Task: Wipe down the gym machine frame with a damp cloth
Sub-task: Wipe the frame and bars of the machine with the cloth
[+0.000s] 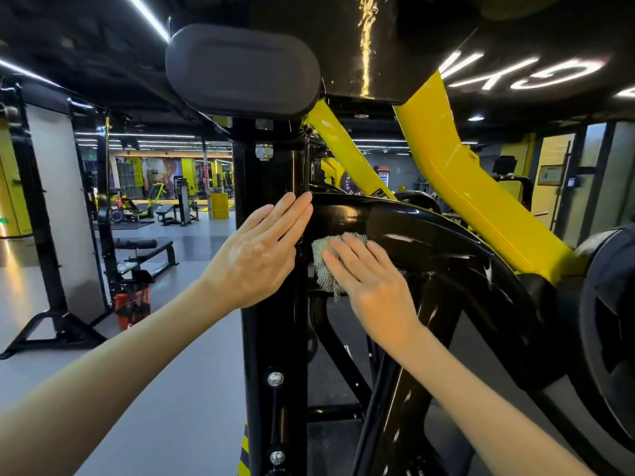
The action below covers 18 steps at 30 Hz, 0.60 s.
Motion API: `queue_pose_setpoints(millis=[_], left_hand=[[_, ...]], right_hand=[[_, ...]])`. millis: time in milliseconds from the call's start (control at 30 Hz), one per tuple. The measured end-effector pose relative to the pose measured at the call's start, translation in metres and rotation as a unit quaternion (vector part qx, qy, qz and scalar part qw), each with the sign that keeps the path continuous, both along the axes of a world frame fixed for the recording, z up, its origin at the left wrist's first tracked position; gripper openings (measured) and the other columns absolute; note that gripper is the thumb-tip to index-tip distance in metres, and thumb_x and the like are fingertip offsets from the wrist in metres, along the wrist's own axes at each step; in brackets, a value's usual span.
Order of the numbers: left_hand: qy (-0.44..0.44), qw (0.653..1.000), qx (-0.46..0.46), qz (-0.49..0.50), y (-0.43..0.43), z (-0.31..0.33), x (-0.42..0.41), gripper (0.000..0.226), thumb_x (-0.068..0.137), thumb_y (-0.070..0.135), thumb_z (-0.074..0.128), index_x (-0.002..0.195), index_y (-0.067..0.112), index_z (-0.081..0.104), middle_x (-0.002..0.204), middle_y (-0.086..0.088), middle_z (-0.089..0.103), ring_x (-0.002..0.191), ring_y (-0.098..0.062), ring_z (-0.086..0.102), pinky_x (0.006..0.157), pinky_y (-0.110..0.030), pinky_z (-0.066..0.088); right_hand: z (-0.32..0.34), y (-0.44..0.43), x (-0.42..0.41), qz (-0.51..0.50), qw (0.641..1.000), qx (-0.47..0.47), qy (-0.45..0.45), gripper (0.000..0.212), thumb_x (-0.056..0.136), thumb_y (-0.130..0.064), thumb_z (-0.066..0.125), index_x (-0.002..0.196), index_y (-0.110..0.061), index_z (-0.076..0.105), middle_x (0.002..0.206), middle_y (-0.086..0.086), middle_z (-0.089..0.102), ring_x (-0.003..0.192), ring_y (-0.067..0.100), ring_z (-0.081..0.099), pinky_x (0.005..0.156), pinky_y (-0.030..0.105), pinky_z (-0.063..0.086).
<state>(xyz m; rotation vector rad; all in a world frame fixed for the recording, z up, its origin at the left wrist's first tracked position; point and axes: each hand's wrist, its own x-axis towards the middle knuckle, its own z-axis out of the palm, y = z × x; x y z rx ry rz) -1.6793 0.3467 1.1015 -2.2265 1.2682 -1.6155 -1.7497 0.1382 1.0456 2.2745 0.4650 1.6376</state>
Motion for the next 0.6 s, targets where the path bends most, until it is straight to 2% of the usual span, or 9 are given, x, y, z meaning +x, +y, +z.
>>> queue_pose_setpoints(millis=[67, 167, 233, 367, 433, 600], left_hand=[[-0.01, 1.0, 0.004, 0.014, -0.001, -0.001, -0.001, 0.057, 0.099, 0.02, 0.037, 0.151, -0.001, 0.03, 0.161, -0.016, 0.024, 0.15, -0.03, 0.021, 0.121, -0.041, 0.018], [-0.019, 0.999, 0.006, 0.027, -0.003, -0.001, -0.001, 0.057, 0.101, 0.025, 0.034, 0.151, -0.001, 0.03, 0.161, -0.017, 0.025, 0.149, -0.03, 0.023, 0.121, -0.041, 0.018], [-0.024, 0.999, -0.001, 0.027, -0.005, 0.0, -0.001, 0.057, 0.102, 0.027, 0.034, 0.151, -0.002, 0.031, 0.16, -0.018, 0.026, 0.149, -0.03, 0.024, 0.121, -0.04, 0.018], [-0.025, 0.999, -0.018, 0.023, -0.008, -0.003, -0.001, 0.058, 0.101, 0.028, 0.035, 0.151, -0.002, 0.03, 0.16, -0.018, 0.025, 0.149, -0.029, 0.022, 0.122, -0.039, 0.016], [-0.022, 0.999, -0.018, 0.028, -0.009, -0.005, 0.0, 0.059, 0.102, 0.029, 0.034, 0.152, -0.001, 0.028, 0.161, -0.018, 0.023, 0.15, -0.029, 0.021, 0.122, -0.039, 0.014], [-0.024, 0.999, -0.006, 0.03, -0.009, -0.003, 0.001, 0.059, 0.103, 0.03, 0.033, 0.153, -0.001, 0.025, 0.162, -0.017, 0.02, 0.151, -0.028, 0.017, 0.123, -0.038, 0.011]], right_hand=[[0.025, -0.004, -0.001, -0.002, 1.0, 0.012, 0.0, 0.048, 0.088, -0.002, 0.04, 0.134, -0.002, 0.056, 0.138, 0.016, 0.056, 0.132, 0.032, 0.05, 0.116, 0.044, 0.028], [0.066, -0.003, 0.006, 0.003, 0.994, 0.104, -0.021, 0.046, 0.088, 0.0, 0.047, 0.133, 0.001, 0.055, 0.135, 0.019, 0.058, 0.13, 0.034, 0.051, 0.114, 0.046, 0.034], [0.072, 0.0, 0.011, 0.025, 0.991, 0.131, -0.028, 0.044, 0.089, 0.001, 0.05, 0.132, 0.003, 0.055, 0.133, 0.02, 0.058, 0.128, 0.035, 0.051, 0.112, 0.046, 0.039], [0.027, 0.001, 0.006, 0.039, 0.996, 0.073, -0.043, 0.041, 0.091, -0.002, 0.042, 0.129, 0.005, 0.057, 0.132, 0.023, 0.058, 0.128, 0.036, 0.052, 0.11, 0.047, 0.041], [0.0, -0.002, 0.001, 0.029, 0.999, 0.023, -0.009, 0.039, 0.093, 0.001, 0.044, 0.13, 0.005, 0.056, 0.13, 0.022, 0.058, 0.126, 0.035, 0.053, 0.107, 0.046, 0.045], [-0.018, -0.025, 0.003, 0.008, 0.996, -0.069, 0.053, 0.048, 0.079, 0.005, 0.073, 0.125, 0.001, 0.063, 0.125, 0.015, 0.064, 0.117, 0.028, 0.062, 0.104, 0.04, 0.048]])
